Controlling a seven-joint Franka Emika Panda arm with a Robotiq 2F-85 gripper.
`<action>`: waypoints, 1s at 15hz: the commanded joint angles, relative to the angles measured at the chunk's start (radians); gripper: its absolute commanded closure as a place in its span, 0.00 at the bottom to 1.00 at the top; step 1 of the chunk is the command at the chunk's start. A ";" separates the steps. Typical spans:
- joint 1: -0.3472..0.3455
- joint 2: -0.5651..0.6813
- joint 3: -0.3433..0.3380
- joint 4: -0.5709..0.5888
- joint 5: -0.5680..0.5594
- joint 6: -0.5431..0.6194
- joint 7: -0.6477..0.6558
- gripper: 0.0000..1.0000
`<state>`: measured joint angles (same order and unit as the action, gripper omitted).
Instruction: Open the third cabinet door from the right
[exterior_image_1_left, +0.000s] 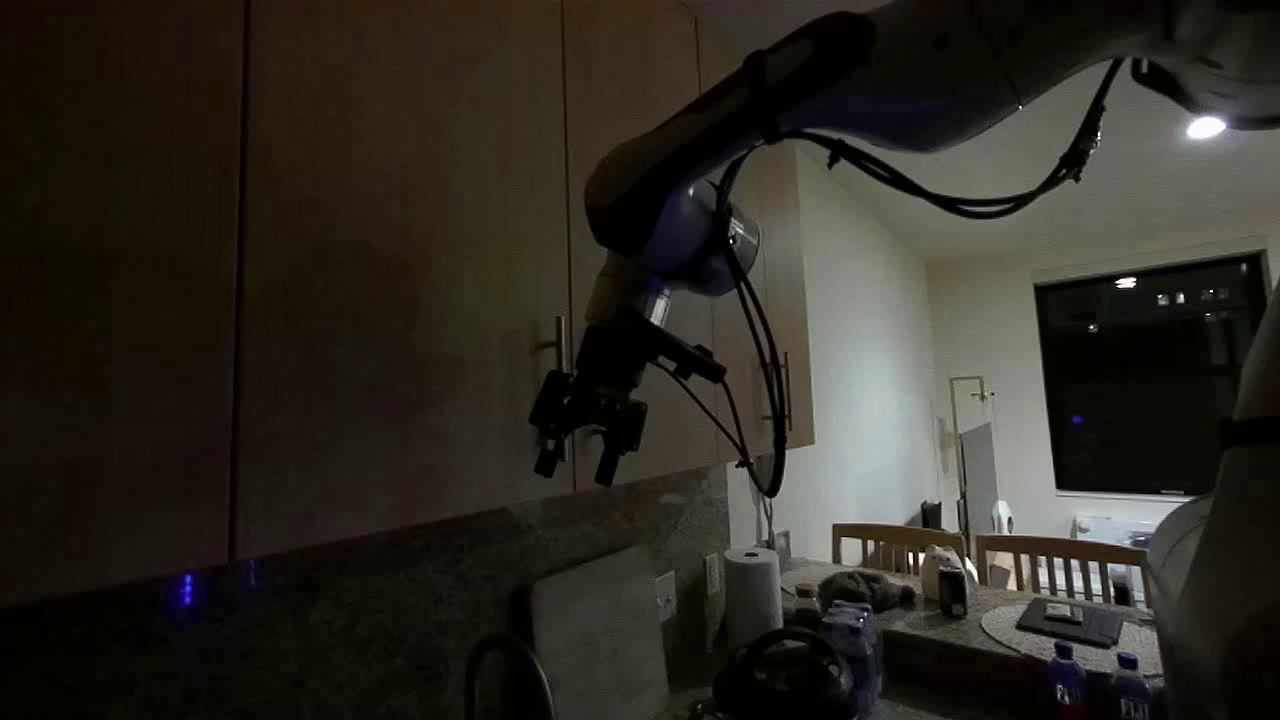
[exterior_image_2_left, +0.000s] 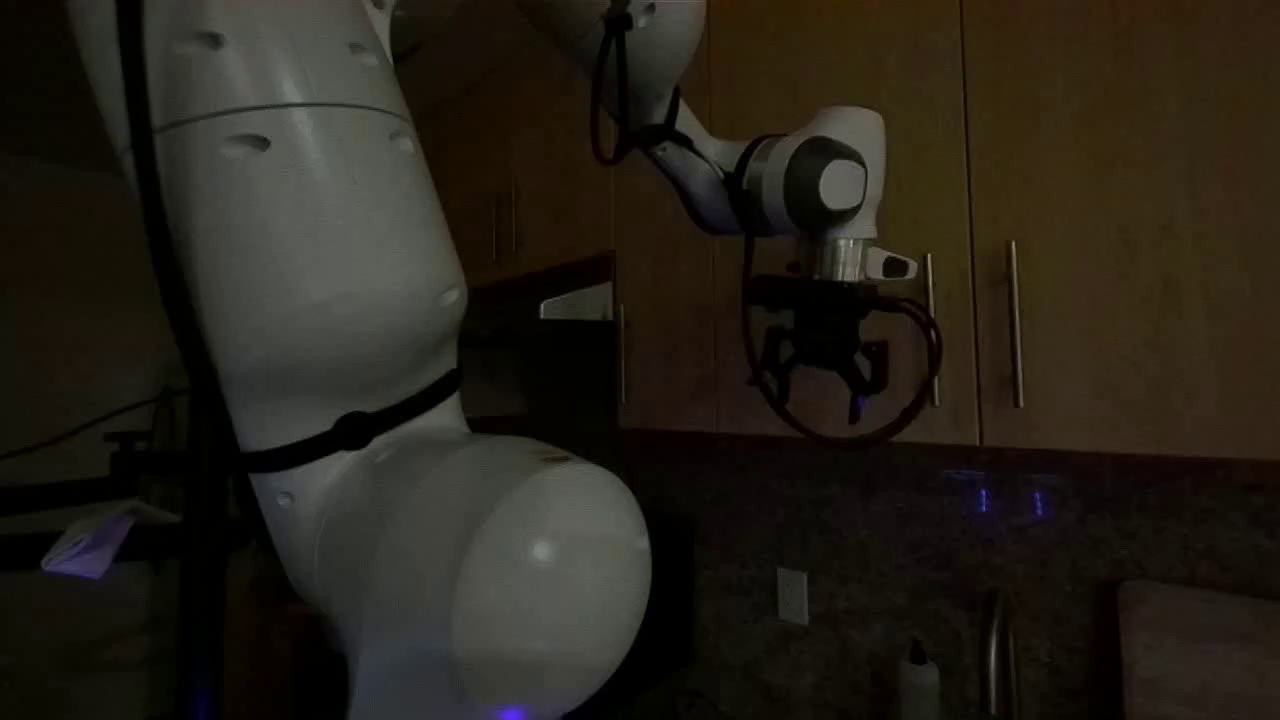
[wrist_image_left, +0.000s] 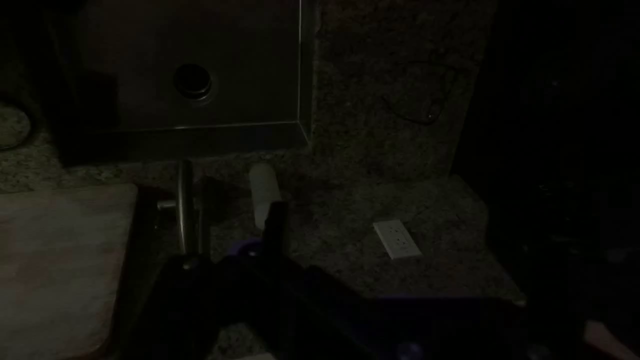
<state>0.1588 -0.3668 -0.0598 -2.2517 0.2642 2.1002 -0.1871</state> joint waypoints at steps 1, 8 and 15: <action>-0.022 0.001 0.019 0.002 0.008 -0.004 -0.006 0.00; -0.022 0.001 0.019 0.002 0.008 -0.004 -0.006 0.00; -0.044 0.028 0.010 0.031 0.015 0.072 -0.004 0.00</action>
<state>0.1403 -0.3642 -0.0568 -2.2501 0.2642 2.1240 -0.1871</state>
